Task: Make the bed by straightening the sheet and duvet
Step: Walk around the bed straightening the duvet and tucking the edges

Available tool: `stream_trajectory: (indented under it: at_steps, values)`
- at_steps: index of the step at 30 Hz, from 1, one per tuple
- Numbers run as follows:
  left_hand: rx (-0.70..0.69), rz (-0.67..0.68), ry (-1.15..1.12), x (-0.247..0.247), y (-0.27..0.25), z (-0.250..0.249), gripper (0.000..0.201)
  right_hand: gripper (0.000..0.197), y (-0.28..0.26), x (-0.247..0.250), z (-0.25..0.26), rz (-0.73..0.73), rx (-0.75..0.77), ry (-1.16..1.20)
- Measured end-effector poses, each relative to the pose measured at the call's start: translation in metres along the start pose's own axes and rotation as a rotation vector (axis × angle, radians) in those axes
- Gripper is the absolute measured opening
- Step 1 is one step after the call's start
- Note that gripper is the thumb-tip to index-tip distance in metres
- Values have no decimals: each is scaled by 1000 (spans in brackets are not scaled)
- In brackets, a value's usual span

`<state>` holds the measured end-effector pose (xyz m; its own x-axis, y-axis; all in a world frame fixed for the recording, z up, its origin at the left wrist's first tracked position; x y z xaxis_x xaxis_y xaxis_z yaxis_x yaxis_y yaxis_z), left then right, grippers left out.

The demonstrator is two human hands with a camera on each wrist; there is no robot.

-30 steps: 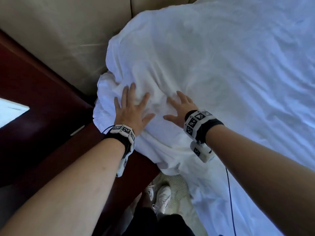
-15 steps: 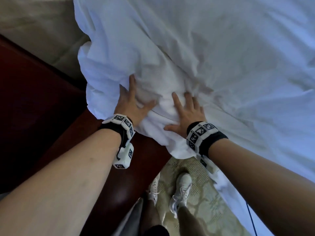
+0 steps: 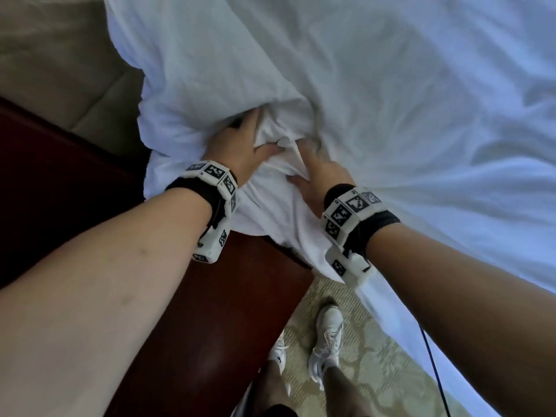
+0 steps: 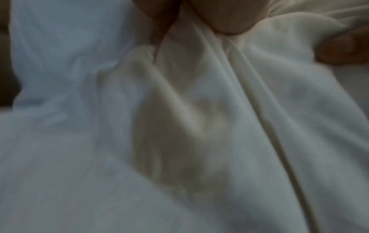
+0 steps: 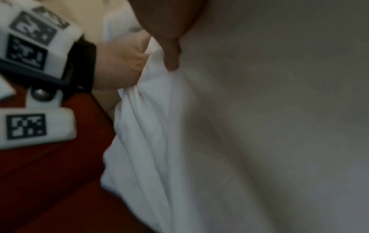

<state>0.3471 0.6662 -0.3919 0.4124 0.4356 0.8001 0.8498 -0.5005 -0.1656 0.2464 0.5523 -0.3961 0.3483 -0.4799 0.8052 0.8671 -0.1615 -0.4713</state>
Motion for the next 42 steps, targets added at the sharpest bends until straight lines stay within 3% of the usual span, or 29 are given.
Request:
stream_trajectory:
  at_steps: [4, 6, 7, 8, 11, 13, 16, 19, 21, 23, 25, 28, 31, 33, 35, 37, 40, 42]
  values:
    - [-78, -183, -67, 86, 11, -43, 84, 64, -15, 86, 21, -166, -25, 93]
    - [-126, -242, -125, 93, 6, -43, 87, 62, -22, 90, 26, -212, 8, 84]
    - [-85, -230, -88, 82, 2, -28, 87, 62, -21, 69, 25, -172, 21, 41]
    - [3, -148, 9, 60, -6, -3, 87, 63, -18, 32, 21, -54, 24, -26]
    - [306, 318, 349, -21, -48, 90, 79, 76, -25, -96, -5, 488, -60, -249]
    - [327, 381, 384, -40, -70, 116, 81, 78, -30, -123, -17, 576, -101, -286]
    - [374, 118, 241, -19, -90, 112, 78, 73, -28, -107, -7, 408, -61, -335]
    - [611, -56, -30, -9, -113, 117, 91, 57, -31, -71, 33, -40, 105, -214]
    - [675, -55, -159, -18, -118, 124, 91, 61, -33, -82, 65, -13, 300, -134]
    - [658, -39, -267, -27, -114, 132, 87, 66, -25, -113, 80, 191, 379, -180]
    - [643, 2, -297, -38, -113, 143, 82, 68, -9, -137, 70, 352, 301, -278]
    - [622, 39, -245, -46, -106, 161, 76, 70, 14, -150, 53, 380, 237, -369]
    - [499, 31, -150, -42, -74, 171, 72, 69, 42, -158, 44, 369, 204, -373]
    - [421, 236, 53, -55, -53, 181, 70, 74, 60, -166, 38, 385, 198, -432]
    - [437, 320, 79, -60, -42, 194, 81, 85, 72, -172, 33, 434, 162, -395]
    - [439, 260, 79, -57, -39, 199, 71, 83, 72, -181, 33, 461, 111, -276]
    - [407, 178, 141, -39, -55, 191, 63, 97, 57, -179, 54, 426, 115, -167]
    - [485, 102, 90, -25, -66, 194, 59, 75, 46, -166, 79, 510, 144, -232]
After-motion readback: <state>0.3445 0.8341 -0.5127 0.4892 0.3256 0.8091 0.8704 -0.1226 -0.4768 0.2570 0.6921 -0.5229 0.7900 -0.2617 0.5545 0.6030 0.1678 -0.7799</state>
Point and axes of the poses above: each hand's wrist, its own y-axis towards the middle knuckle, its own x-axis out of the back of the hand, z = x × y, the point moved 7 cm from there along y, towards the middle knuckle, and after that the axes turned 5 degrees about -y, right-handed, at the moved point
